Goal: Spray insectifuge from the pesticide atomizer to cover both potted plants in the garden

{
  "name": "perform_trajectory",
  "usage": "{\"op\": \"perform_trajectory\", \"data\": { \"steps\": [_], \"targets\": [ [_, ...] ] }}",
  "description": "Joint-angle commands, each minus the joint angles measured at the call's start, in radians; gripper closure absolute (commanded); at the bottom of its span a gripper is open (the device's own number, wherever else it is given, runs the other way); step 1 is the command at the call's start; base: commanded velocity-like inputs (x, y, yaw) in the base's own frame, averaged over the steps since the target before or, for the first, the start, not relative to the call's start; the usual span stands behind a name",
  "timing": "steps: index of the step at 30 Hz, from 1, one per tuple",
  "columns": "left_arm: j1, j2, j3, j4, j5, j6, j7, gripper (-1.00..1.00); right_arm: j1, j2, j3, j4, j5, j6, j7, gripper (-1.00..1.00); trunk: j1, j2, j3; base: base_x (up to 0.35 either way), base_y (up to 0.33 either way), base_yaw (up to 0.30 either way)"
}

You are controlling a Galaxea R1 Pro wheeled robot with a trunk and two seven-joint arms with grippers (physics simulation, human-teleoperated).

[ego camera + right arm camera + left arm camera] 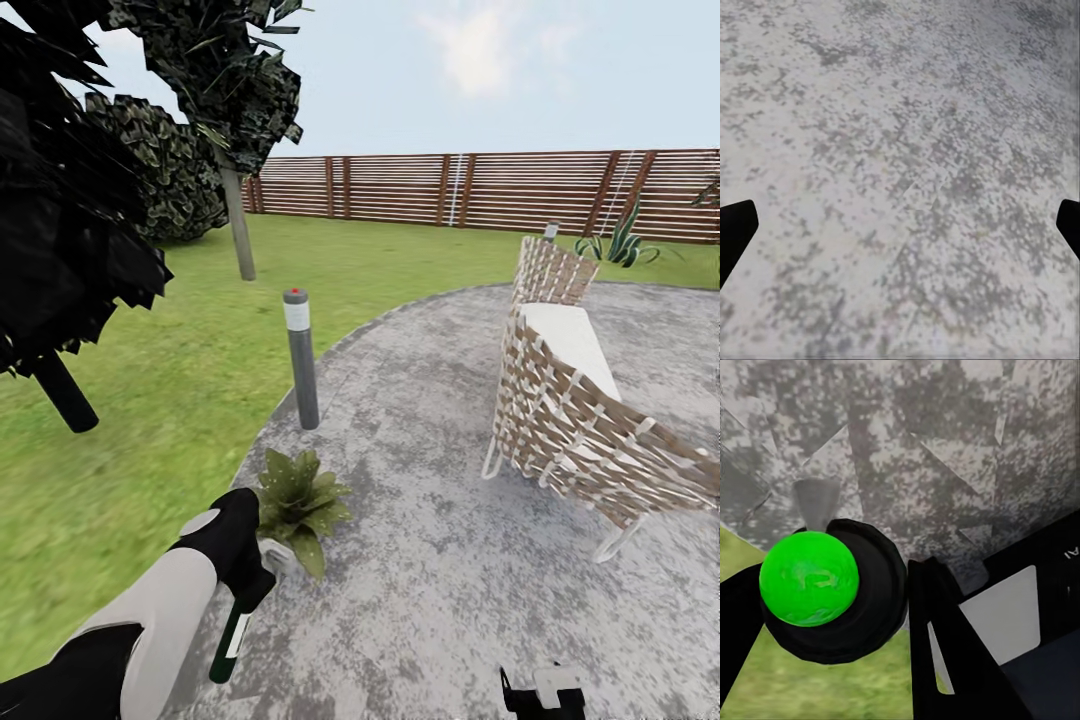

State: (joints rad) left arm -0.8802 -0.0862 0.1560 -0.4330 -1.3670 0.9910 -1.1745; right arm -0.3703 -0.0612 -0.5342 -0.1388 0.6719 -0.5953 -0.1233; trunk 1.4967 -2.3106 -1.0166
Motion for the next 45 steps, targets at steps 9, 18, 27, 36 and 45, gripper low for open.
{"op": "perform_trajectory", "data": {
  "steps": [9,18,27,36,45],
  "targets": [
    [0.000,-0.001,0.017,-0.124,-0.005,0.009,0.018,1.00,-0.001,0.000,-0.003,0.002,0.012,-0.003,-0.007,-1.00,0.000,0.000,-0.001,-0.004,-0.018,-0.013],
    [0.086,-0.008,0.023,-0.126,0.001,0.008,0.054,1.00,-0.001,0.001,-0.003,0.002,0.012,-0.003,-0.007,-1.00,0.000,0.000,-0.001,0.000,0.000,0.000],
    [0.099,-0.015,0.019,-0.126,0.188,-0.056,0.168,1.00,-0.001,0.001,-0.003,0.003,0.012,-0.003,-0.007,-1.00,0.000,0.000,-0.001,0.000,0.000,0.000],
    [0.190,-0.020,0.024,-0.035,0.401,-0.210,0.497,1.00,-0.001,0.002,-0.003,0.003,0.013,-0.003,-0.007,-1.00,0.000,0.000,-0.001,0.000,0.000,0.000],
    [0.212,0.006,0.025,-0.033,0.535,-0.360,0.541,1.00,-0.001,0.003,-0.003,0.004,0.010,-0.003,-0.008,-1.00,0.000,0.000,-0.001,-0.090,0.038,0.000]
  ]
}}
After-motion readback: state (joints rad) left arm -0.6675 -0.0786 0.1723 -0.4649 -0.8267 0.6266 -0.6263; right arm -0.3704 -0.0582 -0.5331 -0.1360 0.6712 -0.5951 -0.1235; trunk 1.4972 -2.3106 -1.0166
